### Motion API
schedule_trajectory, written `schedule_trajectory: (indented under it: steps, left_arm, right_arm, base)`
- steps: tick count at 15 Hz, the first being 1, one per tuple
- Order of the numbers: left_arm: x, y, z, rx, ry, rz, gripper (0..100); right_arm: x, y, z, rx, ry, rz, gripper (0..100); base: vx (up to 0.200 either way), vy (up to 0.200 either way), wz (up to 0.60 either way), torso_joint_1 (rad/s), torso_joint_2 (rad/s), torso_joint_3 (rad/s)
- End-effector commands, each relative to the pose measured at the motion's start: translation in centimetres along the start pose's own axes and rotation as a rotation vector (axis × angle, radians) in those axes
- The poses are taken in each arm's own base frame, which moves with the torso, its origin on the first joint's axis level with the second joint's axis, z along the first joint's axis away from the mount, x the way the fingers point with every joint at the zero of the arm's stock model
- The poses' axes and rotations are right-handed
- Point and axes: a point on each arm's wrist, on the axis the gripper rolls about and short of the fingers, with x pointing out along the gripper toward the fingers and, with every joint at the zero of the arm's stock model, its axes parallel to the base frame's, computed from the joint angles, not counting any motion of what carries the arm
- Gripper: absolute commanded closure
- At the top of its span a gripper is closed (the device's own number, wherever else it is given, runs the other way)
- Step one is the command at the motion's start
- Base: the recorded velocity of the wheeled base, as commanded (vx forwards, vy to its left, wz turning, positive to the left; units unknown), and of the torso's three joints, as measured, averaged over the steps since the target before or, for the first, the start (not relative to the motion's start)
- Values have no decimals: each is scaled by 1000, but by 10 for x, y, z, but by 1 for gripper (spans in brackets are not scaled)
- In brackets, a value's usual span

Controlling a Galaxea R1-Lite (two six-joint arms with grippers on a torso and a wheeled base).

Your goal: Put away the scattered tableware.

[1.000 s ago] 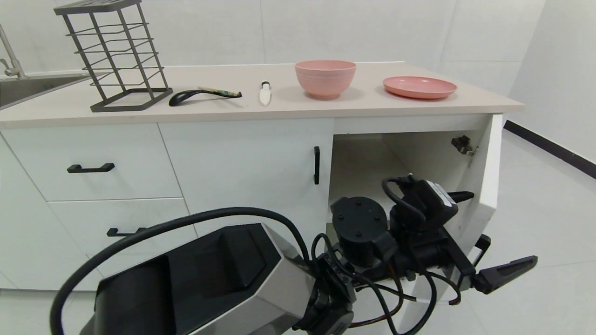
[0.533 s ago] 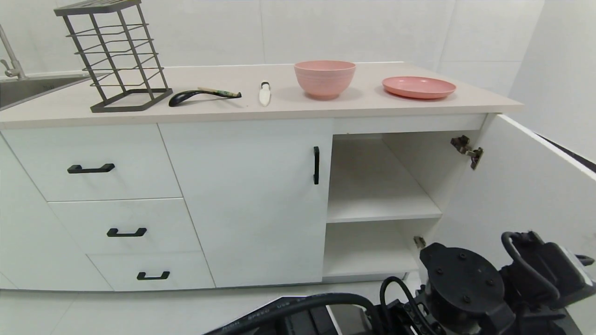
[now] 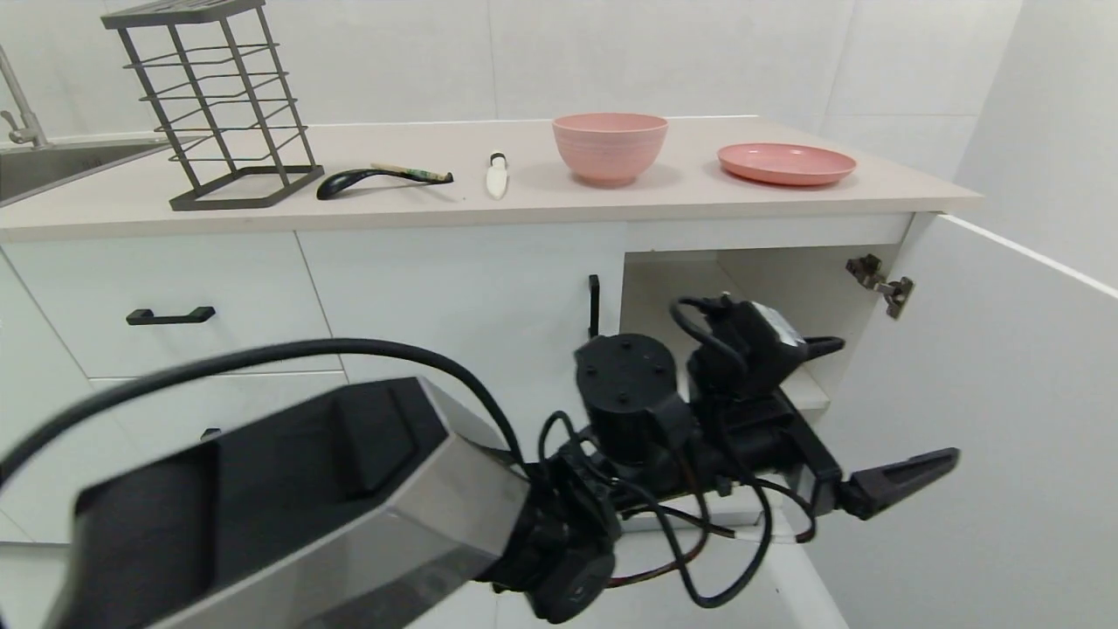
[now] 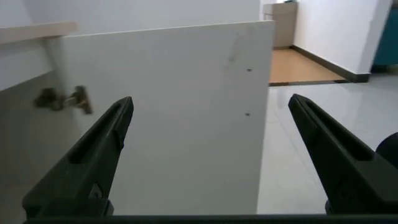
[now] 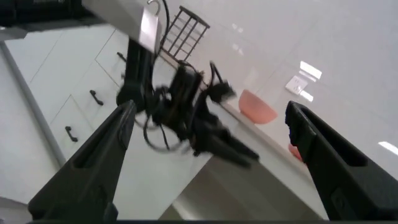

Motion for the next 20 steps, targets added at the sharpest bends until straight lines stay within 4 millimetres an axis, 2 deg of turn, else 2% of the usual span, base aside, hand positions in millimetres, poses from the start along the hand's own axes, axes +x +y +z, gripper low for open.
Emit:
schedule_trajectory:
  steps: [1,5,6,8,11,13,14,15,17,20]
  left_arm:
    - [-103,-11,93,81,-69,115,0]
    - [-186,-50,144,145,-129,183,0]
    - [-198,-54,151,161,-140,203,0]
    - [-242,-66,163,211,-144,306,0]
    - [-281,-78,156,321,-79,438,0]
    - [-297,-87,152,331,-58,485,0]
    - [-314,-100,146,326,-29,542,0]
    - [-324,-109,143,336,-19,574,0]
    - [-335,-127,150,364,-37,596,0]
    - [-357,-159,140,318,31,700,0]
  right_arm:
    - [0,1,-5,31,25,6,0]
    - [-1,4,-14,110,91,21,0]
    - [-1,4,-15,117,97,23,0]
    - [-1,6,-19,148,124,29,0]
    - [-2,8,-24,201,164,46,0]
    - [-1,5,-16,181,142,53,0]
    - [-1,5,-16,177,145,48,0]
    - [-2,8,-25,200,172,37,0]
    - [-4,9,-32,251,250,-58,0]
    - [-11,15,-51,440,487,-274,0]
  base:
    - [0,0,0,0,0,0]
    - [0,0,0,0,0,0]
    - [0,0,0,0,0,0]
    - [0,0,0,0,0,0]
    - [0,0,0,0,0,0]
    - [0,0,0,0,0,0]
    - [0,0,0,0,0,0]
    - [0,0,0,0,0,0]
    - [0,0,0,0,0,0]
    - [0,0,0,0,0,0]
